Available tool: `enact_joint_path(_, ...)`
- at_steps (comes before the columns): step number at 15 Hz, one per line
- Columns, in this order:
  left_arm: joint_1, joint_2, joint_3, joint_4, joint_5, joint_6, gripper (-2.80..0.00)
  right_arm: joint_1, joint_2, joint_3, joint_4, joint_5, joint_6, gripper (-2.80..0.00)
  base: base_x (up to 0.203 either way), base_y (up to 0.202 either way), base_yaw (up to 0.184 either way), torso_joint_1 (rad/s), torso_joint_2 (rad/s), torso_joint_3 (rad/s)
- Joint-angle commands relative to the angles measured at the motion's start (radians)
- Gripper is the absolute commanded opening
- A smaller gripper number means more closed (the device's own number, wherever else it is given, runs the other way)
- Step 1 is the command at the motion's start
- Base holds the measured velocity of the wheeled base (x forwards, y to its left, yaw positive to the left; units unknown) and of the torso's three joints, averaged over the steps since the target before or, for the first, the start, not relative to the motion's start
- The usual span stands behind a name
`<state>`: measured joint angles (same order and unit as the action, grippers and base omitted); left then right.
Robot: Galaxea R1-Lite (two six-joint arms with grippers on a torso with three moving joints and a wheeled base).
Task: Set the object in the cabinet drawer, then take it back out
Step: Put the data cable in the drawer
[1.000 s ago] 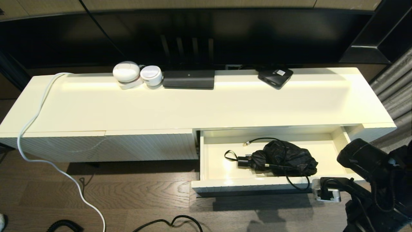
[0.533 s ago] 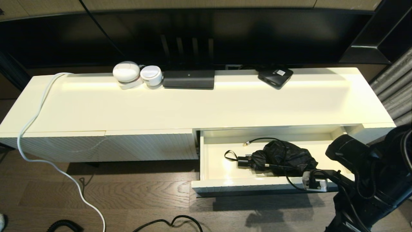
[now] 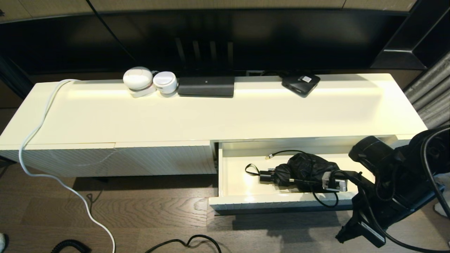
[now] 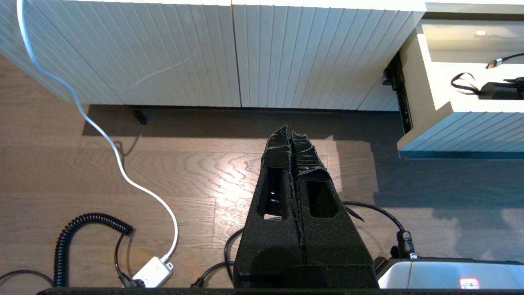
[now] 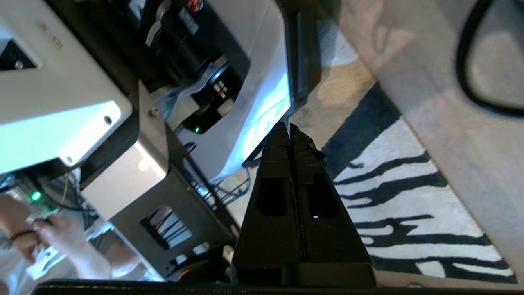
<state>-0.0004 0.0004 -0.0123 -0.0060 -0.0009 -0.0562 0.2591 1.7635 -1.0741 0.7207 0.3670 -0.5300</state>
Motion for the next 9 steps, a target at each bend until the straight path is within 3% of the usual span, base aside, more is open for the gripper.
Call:
enact_joint_path(1, 0.000, 0.001, 0.000, 0.000, 0.001, -0.001, -2.80, -0.007, 0.019, -0.014, -0.016, 0.003, -0.002, -2.80, 0.000, 0.000, 0.000, 0.000, 0.00, 0.000)
enact_joint_path(4, -0.001, 0.001, 0.000, 0.000, -0.001, -0.001, -2.80, -0.040, 0.022, -0.026, -0.096, 0.004, -0.007, -2.80, 0.000, 0.000, 0.000, 0.000, 0.00, 0.000)
enact_joint_path(9, 0.000, 0.001, 0.000, 0.000, -0.001, -0.001, -2.80, -0.052, 0.027, -0.055, -0.098, 0.001, -0.011, -2.80, 0.000, 0.000, 0.000, 0.000, 0.00, 0.000)
